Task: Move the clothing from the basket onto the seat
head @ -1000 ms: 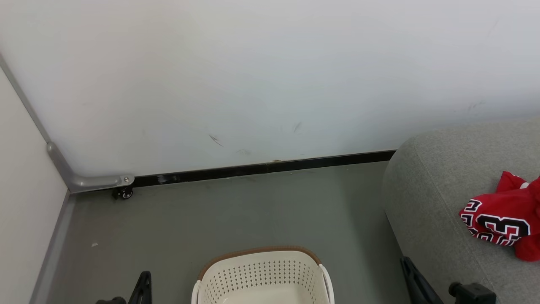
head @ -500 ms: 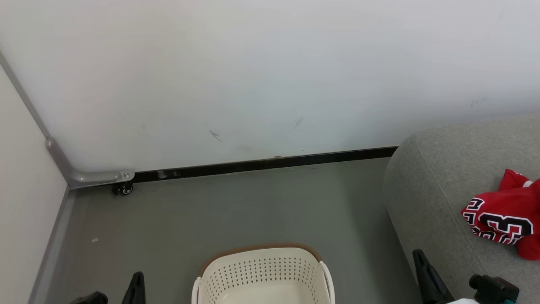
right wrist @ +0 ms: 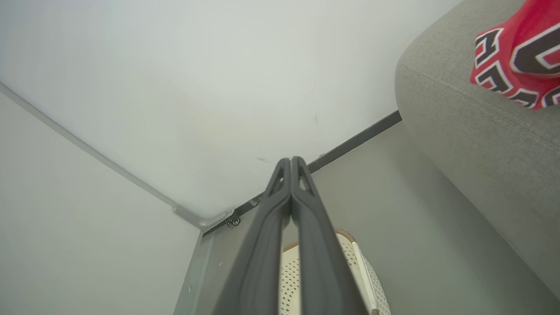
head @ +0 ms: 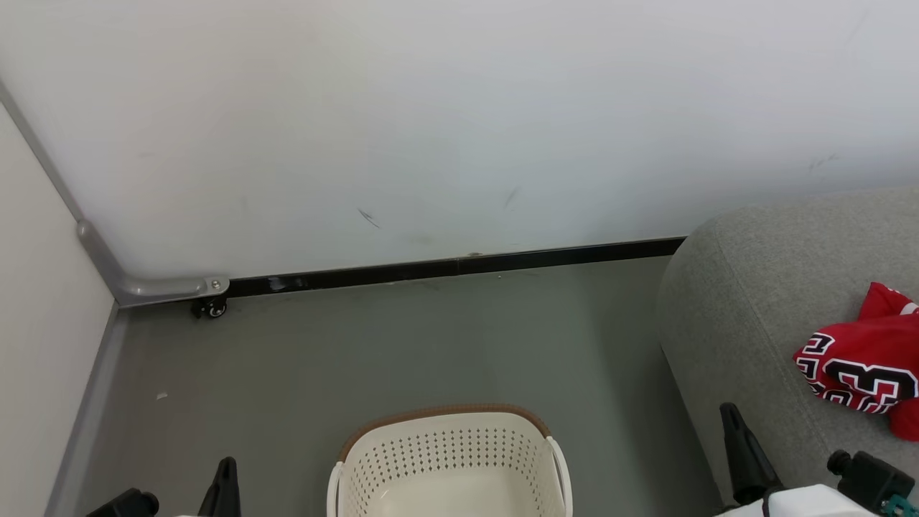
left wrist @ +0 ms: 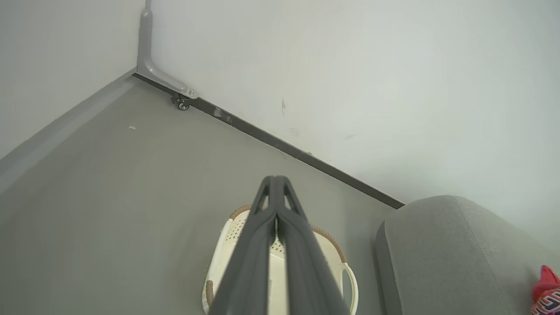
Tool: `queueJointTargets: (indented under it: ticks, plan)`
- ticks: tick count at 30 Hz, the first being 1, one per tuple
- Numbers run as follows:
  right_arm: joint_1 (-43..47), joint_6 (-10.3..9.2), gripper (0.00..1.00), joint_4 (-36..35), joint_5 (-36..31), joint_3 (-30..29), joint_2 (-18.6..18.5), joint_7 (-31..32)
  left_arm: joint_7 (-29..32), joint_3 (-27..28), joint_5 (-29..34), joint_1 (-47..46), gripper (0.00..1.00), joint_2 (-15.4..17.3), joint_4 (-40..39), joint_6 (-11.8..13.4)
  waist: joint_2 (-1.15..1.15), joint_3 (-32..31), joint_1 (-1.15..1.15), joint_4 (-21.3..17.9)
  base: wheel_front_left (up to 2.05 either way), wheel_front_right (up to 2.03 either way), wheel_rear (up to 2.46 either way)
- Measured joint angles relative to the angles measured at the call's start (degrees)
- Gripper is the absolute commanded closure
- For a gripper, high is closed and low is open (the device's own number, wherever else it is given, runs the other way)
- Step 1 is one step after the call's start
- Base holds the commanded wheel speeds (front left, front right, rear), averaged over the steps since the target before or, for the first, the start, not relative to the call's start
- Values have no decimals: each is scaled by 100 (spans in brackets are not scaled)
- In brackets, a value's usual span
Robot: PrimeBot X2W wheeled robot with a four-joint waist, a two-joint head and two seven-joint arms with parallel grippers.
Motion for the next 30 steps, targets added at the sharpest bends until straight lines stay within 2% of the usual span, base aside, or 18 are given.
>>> queueJointTargets:
  ticks: [6,12,30]
  plan:
    - [-49,0,100,-77,479,-90,0,118,124,118,-446,-97,100,-66,-14,-145,0,17,16,12,0,0,0]
    - [-60,-1,100,-113,968,-152,0,227,247,234,-879,-116,100,-108,-18,-252,0,45,17,23,0,0,0]
    - [-317,-1,100,-185,2416,-353,0,539,579,560,-2247,-352,100,-260,-20,-639,0,224,-62,56,0,0,0]
